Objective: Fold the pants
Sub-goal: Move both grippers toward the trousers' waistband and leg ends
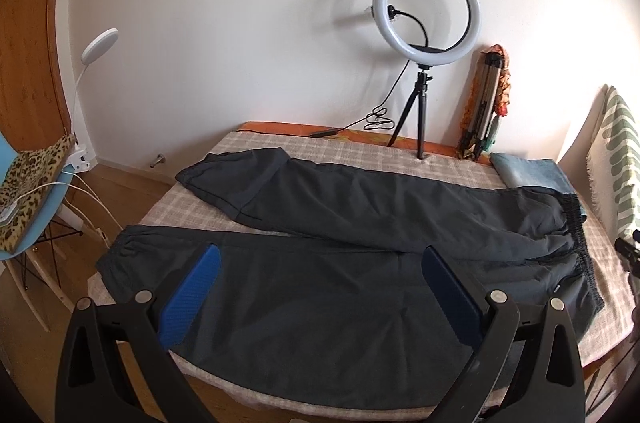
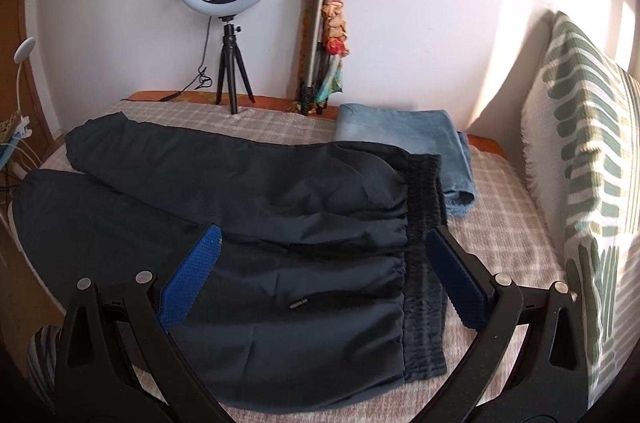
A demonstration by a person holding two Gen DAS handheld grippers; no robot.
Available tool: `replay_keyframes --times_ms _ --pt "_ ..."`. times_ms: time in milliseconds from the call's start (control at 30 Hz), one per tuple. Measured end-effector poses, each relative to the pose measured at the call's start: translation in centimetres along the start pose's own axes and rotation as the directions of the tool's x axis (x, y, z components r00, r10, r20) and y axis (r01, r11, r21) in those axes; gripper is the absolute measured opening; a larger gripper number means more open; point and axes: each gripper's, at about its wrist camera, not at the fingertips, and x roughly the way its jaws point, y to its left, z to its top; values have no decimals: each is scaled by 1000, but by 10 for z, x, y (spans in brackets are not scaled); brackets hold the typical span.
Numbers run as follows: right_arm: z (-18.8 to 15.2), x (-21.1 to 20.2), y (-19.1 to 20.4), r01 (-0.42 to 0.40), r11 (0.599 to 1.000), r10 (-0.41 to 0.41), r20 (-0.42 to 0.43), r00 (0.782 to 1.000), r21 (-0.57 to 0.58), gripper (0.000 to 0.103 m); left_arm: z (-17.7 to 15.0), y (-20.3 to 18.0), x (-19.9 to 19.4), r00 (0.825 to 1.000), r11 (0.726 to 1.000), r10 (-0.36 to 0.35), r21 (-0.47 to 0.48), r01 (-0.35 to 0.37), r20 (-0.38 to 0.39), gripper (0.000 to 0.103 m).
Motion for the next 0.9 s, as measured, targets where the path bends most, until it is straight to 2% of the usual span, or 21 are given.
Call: replay_keyframes --times_ms 100,267,433,567,767,900 --pt "21 25 13 -77 996 78 10 997 -53 103 11 17 23 999 999 47 29 -46 -25 102" --pt "58 77 47 -151 974 144 -55 988 -169 103 30 54 68 994 999 54 -1 -55 -97 102" --pt "87 139 83 -265 938 232 -164 959 -223 103 54 85 114 988 997 76 -7 -78 -137 102" --pt "104 189 111 -303 915 251 -211 945 -267 103 78 112 154 982 995 78 -41 -86 -173 102" --pt "119 264 130 -372 896 292 -311 904 -241 103 116 151 229 965 988 126 -61 -144 -232 102" --pt "125 303 140 -394 895 307 -352 884 -209 103 133 179 283 950 982 108 -119 -148 -292 102"
